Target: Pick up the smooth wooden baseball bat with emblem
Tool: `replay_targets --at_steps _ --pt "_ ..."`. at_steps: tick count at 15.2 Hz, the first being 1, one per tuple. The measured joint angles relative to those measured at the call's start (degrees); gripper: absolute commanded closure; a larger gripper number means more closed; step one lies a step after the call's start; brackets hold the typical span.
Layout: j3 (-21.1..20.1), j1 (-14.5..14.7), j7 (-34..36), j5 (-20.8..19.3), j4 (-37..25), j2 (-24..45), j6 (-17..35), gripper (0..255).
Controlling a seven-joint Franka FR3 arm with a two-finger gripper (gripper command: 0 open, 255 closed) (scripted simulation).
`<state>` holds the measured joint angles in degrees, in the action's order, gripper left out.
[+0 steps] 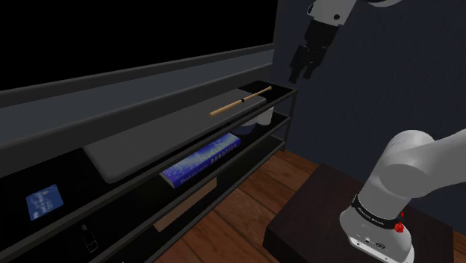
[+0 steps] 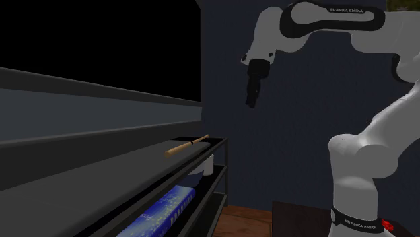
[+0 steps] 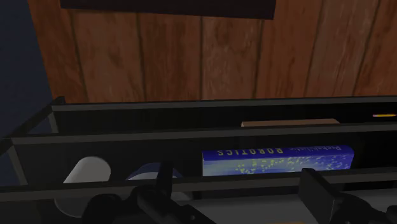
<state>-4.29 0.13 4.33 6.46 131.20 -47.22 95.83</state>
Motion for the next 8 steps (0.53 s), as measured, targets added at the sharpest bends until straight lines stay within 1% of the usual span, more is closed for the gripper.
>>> replay_targets --at_steps 1,3,8 --pt "0.00 0.00 0.00 0.00 0.00 0.00 0.00 0" --pt "-1.72 -1.37 4.22 0.85 -0.17 1.95 1.71 0" --pt "-8.13 -6.97 22.04 3.02 -3.85 11.10 6.90 0"
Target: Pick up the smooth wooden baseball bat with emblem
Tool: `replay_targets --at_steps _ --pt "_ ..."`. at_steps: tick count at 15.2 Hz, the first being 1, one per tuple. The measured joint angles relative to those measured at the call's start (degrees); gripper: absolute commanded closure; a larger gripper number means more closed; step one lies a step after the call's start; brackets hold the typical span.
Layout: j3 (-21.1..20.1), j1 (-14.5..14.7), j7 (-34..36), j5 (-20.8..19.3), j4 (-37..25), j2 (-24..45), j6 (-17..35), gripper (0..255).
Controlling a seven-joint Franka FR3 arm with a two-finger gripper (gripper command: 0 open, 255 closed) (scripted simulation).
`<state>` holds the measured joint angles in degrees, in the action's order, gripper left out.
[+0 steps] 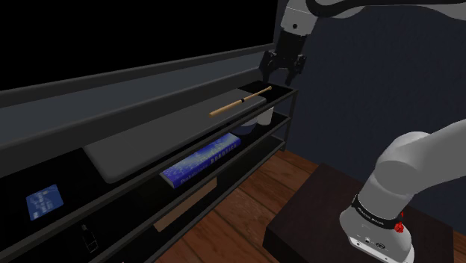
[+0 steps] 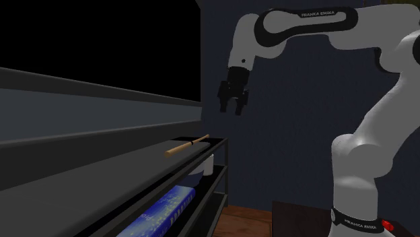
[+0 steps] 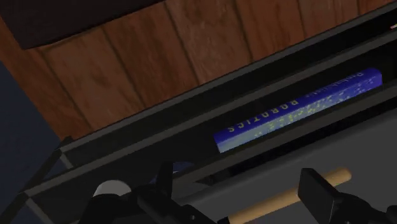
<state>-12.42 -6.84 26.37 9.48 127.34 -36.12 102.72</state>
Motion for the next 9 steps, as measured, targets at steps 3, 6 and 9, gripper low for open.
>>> replay_targets --at_steps 3,6,9 --pt "-3.80 -3.52 11.50 0.23 -3.54 6.68 2.92 0" --pt "-6.57 -6.86 22.69 -0.34 -6.71 12.43 4.99 0" --pt "-8.66 -10.15 33.74 -1.96 -11.16 19.41 6.80 0"
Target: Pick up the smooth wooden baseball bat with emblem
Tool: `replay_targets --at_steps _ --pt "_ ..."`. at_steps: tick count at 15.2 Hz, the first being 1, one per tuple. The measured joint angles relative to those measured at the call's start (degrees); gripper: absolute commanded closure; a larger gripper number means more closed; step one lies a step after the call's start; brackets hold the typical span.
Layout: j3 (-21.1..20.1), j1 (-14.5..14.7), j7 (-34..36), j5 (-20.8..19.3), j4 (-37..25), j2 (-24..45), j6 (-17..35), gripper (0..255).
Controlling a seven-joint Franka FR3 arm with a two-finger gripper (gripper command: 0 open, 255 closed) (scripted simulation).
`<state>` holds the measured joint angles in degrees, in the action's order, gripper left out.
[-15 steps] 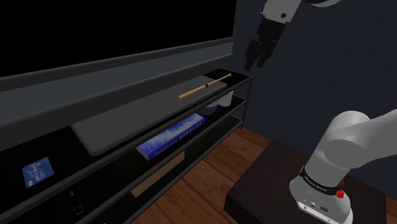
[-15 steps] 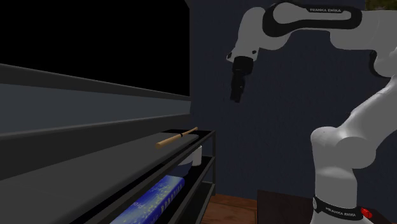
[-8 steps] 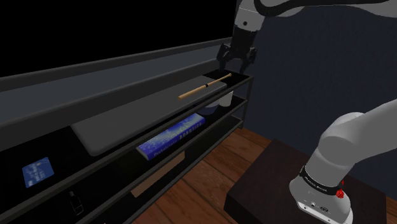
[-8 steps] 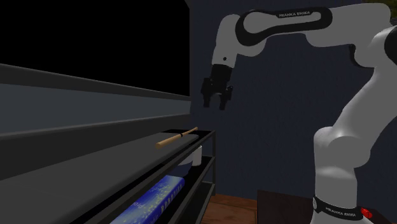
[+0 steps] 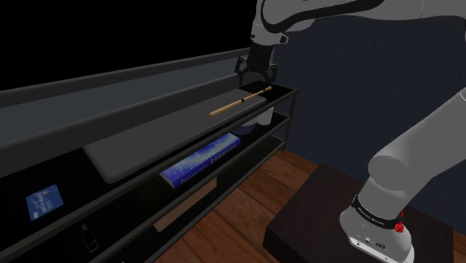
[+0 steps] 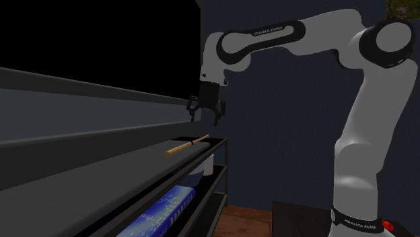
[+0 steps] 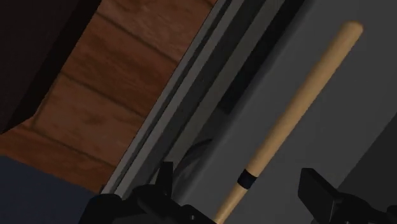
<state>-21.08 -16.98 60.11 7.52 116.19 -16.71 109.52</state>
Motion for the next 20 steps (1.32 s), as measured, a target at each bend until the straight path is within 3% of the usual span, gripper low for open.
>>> replay_targets --at_steps 7,15,16,20 --pt "-1.58 -4.61 23.94 -4.11 -7.25 13.00 3.44 0" --pt "-1.60 -4.81 26.36 -4.71 -3.47 14.85 8.77 0" --pt "-1.60 -4.80 26.37 -4.72 -3.28 14.89 9.01 255" --pt "-1.58 -4.81 26.47 -4.80 -3.36 14.42 7.46 255"
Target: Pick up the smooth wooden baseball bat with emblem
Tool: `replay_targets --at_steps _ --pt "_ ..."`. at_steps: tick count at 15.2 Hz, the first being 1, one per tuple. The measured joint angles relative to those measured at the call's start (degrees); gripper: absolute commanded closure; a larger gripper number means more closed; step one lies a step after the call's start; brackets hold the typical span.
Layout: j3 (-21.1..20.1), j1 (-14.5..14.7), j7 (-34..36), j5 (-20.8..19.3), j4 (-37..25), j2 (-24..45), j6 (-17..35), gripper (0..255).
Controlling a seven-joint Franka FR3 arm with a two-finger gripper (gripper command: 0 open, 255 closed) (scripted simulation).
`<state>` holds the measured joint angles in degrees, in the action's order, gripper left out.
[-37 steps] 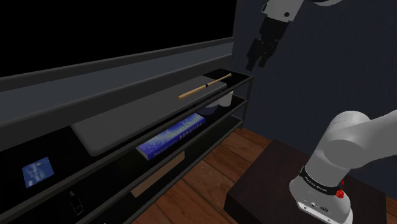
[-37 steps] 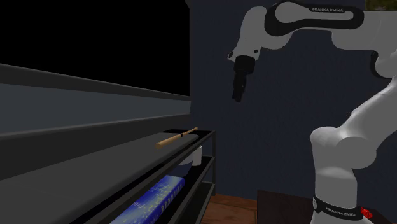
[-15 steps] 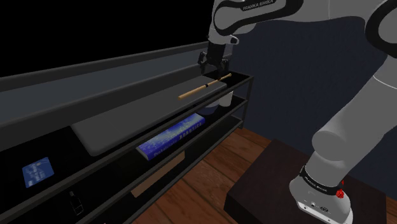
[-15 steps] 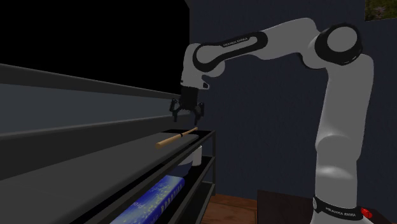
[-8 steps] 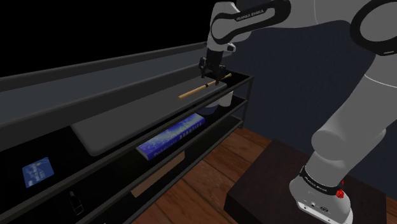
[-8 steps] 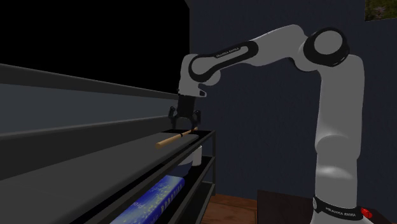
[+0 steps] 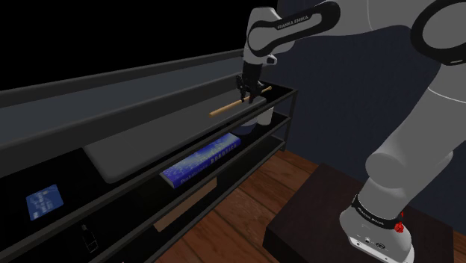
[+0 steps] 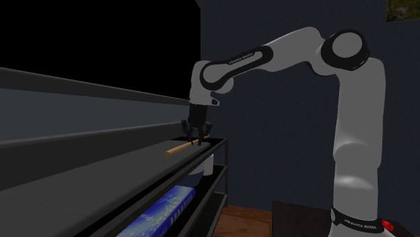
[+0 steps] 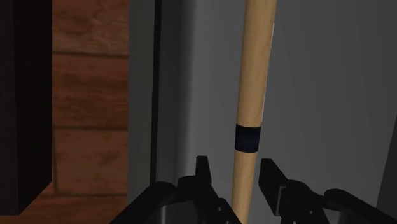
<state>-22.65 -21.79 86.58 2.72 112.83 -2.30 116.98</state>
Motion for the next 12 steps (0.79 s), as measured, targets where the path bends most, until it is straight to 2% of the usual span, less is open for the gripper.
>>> replay_targets --at_steps 8,12 --pt "-0.02 0.02 -0.06 0.13 -0.39 0.13 0.51 255" --pt "0.06 -0.03 -0.16 0.36 -2.60 -0.38 -1.92 255"
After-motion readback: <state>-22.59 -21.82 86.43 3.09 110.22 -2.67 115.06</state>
